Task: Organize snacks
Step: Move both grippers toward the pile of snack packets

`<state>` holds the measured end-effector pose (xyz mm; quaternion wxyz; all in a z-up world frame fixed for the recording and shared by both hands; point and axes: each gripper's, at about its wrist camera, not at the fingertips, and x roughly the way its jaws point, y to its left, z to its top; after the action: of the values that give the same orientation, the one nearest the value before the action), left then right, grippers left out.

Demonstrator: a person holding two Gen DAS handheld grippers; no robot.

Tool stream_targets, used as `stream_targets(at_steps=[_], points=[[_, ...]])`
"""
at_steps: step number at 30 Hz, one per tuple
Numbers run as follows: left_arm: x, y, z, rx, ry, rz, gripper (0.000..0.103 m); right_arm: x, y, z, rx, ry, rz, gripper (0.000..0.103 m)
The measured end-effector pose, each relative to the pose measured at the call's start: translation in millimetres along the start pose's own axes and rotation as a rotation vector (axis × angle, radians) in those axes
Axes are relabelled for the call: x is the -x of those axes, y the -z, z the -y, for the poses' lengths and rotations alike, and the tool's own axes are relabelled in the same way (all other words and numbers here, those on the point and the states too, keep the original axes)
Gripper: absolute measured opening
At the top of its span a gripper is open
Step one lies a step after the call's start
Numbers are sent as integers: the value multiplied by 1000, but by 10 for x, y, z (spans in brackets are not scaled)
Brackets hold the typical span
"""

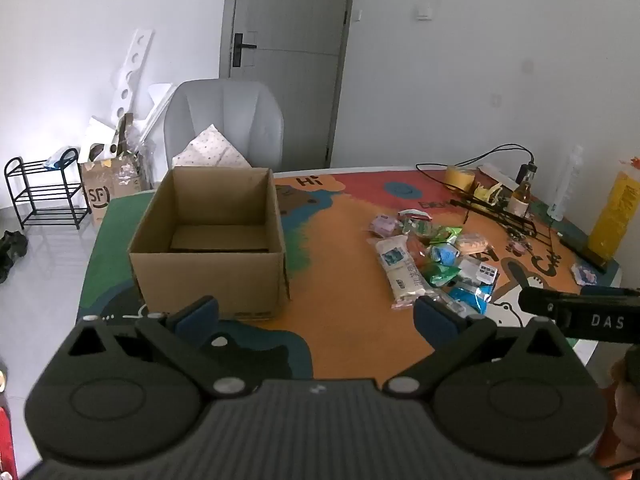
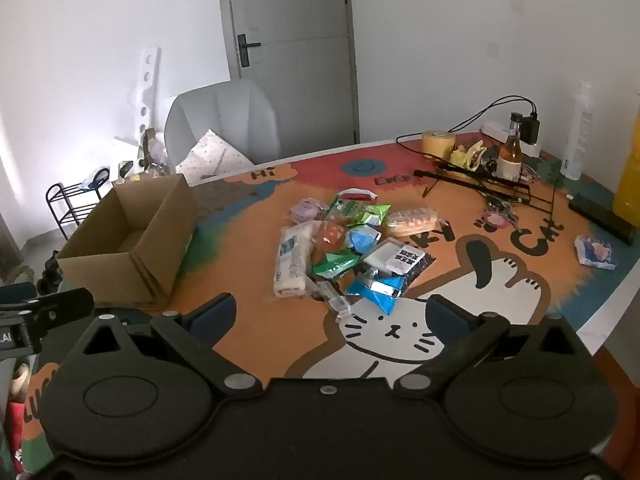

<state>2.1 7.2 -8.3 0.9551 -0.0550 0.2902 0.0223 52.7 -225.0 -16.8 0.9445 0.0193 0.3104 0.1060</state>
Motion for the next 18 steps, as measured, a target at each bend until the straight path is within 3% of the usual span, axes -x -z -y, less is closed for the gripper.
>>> stream_targets(at_steps=[18], points=[[-4, 23, -25, 4, -1, -3, 103, -33, 26, -15, 3, -10, -9, 103]])
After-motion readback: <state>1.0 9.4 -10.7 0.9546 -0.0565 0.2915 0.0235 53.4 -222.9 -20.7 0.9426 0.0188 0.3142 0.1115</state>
